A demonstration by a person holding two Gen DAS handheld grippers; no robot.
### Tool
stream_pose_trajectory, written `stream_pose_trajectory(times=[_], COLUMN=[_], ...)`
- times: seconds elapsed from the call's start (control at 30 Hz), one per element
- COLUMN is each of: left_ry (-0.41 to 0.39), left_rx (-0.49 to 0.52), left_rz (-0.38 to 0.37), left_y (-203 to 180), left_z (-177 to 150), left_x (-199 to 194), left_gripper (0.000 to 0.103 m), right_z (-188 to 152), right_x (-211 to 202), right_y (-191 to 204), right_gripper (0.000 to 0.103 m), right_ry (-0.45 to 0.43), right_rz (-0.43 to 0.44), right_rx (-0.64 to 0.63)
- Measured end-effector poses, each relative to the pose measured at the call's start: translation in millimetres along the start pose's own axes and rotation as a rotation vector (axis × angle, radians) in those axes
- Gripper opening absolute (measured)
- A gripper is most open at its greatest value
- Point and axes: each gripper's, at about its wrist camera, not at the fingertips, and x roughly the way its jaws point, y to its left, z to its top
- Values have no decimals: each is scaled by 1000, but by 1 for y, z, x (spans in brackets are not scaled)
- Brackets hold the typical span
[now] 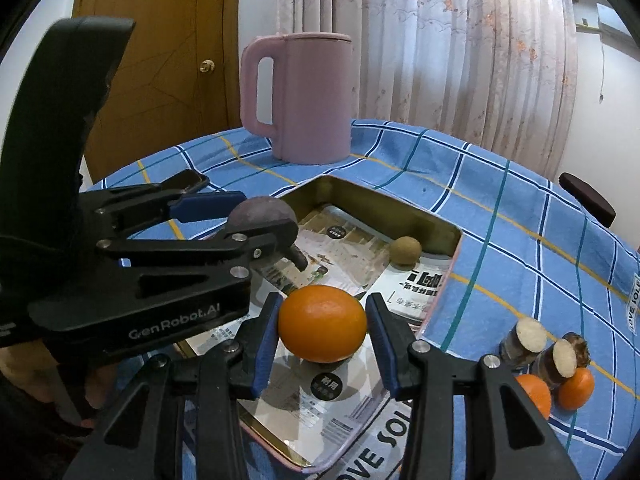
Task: Organize fruits
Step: 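Lower the orange into the tin with the right tool while the left tool releases the purple fruit there, then grasp a small brown kiwi with the right tool while the left tool grasps an orange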
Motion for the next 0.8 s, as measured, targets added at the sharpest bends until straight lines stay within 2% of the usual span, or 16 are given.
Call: stream_pose_trajectory(times=[0.03, 0.07, 0.1, 0.13, 0.17, 0.2, 0.27, 0.4, 0.6, 0.8], left_ry=[-11, -27, -44, -57, -80, -93, -113, -132, -131, -95], left_rx=[5, 11, 17, 18, 18, 15, -7, -36, -22, 2], left_rz=[0, -4, -5, -5, -1, 0, -8, -30, -70, -89], left_y=[-1, -2, -3, -3, -4, -3, 1, 2, -19, -43], left_z=[1, 1, 2, 2, 3, 3, 5, 5, 0, -4], left_x=[-2, -6, -11, -15, -21, -25, -34, -44, -46, -40], left_gripper=[51, 57, 69, 75, 84, 91, 98, 98, 98, 98], right_z=[0, 0, 0, 0, -1, -1, -4, -19, -54, -70], right_x=[0, 0, -1, -2, -4, -7, -17, -49, -95, -95], right_y=[1, 2, 3, 2, 2, 0, -3, -23, -74, -95], right_gripper=[45, 48, 52, 60, 63, 63, 63, 63, 64, 63], right_ry=[1, -4, -11, -17, -23, -30, -42, -65, -31, 23], right_rz=[-1, -8, -12, -12, -8, -6, -16, -68, -226, -208], right_rx=[-2, -4, -2, 1, 9, 15, 18, 34, 131, 196])
